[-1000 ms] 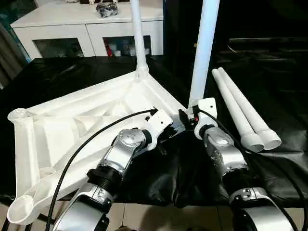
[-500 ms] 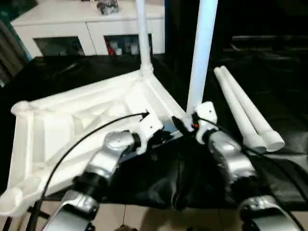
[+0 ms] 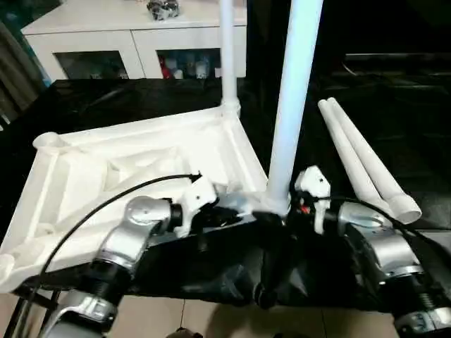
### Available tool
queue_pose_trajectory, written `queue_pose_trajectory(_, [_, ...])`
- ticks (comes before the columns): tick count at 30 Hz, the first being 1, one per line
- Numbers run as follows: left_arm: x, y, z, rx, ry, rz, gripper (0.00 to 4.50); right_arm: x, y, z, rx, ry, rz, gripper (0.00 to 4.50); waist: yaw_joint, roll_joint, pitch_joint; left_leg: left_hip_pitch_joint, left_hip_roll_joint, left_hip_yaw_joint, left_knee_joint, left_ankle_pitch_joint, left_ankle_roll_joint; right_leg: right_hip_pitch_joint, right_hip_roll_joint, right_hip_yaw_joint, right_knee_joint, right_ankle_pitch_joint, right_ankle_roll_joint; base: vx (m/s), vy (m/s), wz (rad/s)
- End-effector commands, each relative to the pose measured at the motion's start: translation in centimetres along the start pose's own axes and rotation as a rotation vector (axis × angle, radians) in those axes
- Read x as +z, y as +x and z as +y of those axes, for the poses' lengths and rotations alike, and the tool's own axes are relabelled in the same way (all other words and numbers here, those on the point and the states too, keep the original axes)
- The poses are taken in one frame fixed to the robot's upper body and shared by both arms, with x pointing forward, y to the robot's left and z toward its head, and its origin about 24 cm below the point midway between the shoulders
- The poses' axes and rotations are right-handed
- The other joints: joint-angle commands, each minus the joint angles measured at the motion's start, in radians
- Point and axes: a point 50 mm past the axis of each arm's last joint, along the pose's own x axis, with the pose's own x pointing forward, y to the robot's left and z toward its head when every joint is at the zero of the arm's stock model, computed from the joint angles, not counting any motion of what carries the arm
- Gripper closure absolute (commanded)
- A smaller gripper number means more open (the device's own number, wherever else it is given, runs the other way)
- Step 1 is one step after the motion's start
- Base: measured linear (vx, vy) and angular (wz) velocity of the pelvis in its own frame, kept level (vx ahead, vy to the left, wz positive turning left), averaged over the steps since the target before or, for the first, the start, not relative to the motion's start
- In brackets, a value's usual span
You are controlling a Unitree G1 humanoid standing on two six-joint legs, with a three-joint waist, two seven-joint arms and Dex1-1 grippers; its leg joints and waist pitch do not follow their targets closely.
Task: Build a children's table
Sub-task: Rotate leg to tighten
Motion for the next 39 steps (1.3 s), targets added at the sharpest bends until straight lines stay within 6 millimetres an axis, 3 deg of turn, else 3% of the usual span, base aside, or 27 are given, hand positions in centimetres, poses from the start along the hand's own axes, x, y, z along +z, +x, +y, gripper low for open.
queue_pose_trajectory(1, [2.1, 0.0, 0.0, -0.040, 0.075, -0.077, 4.50, 0.6, 0.3, 0.2, 0.033, -0.006, -0.014, 0.02, 0.002, -0.017, -0.062, 0.015, 0.052, -0.023, -0.071, -0.236, 0.085, 0.052, -0.053, 0.038, -0.076, -0.314, -0.210, 0.000, 0.000, 0.00])
queue_pose_trajectory(11, [1.8, -0.3, -0.1, -0.063, 0.075, -0.053, 4.50, 0.7, -0.1, 0.4, 0.099, 0.007, 0.002, 0.80, 0.010, -0.019, -0.067, 0.013, 0.051, -0.022, -0.065, -0.184, 0.102, 0.056, -0.052, 0.038, -0.066, -0.230, -0.230, 0.000, 0.000, 0.00])
queue_pose_trajectory(21, [1.6, -0.4, -0.1, -0.068, 0.070, -0.047, 4.50, 0.5, -0.1, 0.6, 0.127, 0.027, 0.009, 1.61, 0.011, -0.020, -0.065, 0.014, 0.051, -0.022, -0.066, -0.201, 0.090, 0.054, -0.053, 0.038, -0.071, -0.284, -0.216, 0.000, 0.000, 0.00])
queue_pose_trajectory(27, [1.5, -0.4, -0.1, -0.068, 0.060, -0.050, 4.50, 0.5, 0.0, 0.7, 0.125, 0.047, -0.004, 1.72, 0.011, -0.021, -0.067, 0.014, 0.051, -0.022, -0.064, -0.189, 0.094, 0.055, -0.051, 0.038, -0.068, -0.258, -0.221, 0.000, 0.000, 0.00])
queue_pose_trajectory(30, [1.7, 0.6, 0.7, 0.035, 0.029, -0.058, 4.50, 0.0, 1.2, 0.4, -0.008, 0.043, -0.009, 1.73, 0.009, -0.022, -0.066, 0.012, 0.050, -0.022, -0.064, -0.185, 0.093, 0.053, -0.052, 0.038, -0.068, -0.261, -0.223, 0.000, 0.000, 0.00])
queue_pose_trajectory(32, [2.0, 1.3, 1.3, 0.108, 0.020, -0.060, 4.50, -0.3, 2.0, 0.0, -0.106, 0.044, -0.006, 1.74, 0.001, -0.023, -0.063, 0.015, 0.044, -0.022, -0.065, -0.213, 0.065, 0.050, -0.053, 0.037, -0.077, -0.324, -0.207, 0.000, 0.000, 0.00])
queue_pose_trajectory(37, [4.2, 5.3, 2.6, 0.342, -0.042, -0.102, 4.50, -0.7, 6.1, -0.5, -0.427, 0.198, -0.017, 1.75, -0.013, -0.024, -0.059, 0.020, 0.041, -0.024, -0.069, -0.248, 0.036, 0.047, -0.051, 0.037, -0.088, -0.389, -0.178, 0.000, 0.000, 0.00])
queue_pose_trajectory(39, [4.4, 5.7, 2.6, 0.352, -0.050, -0.108, 4.50, -0.6, 6.5, -0.5, -0.444, 0.215, -0.018, 1.75, -0.015, -0.024, -0.062, 0.019, 0.038, -0.026, -0.069, -0.250, 0.034, 0.052, -0.054, 0.035, -0.089, -0.397, -0.173, 0.000, 0.000, 0.00])
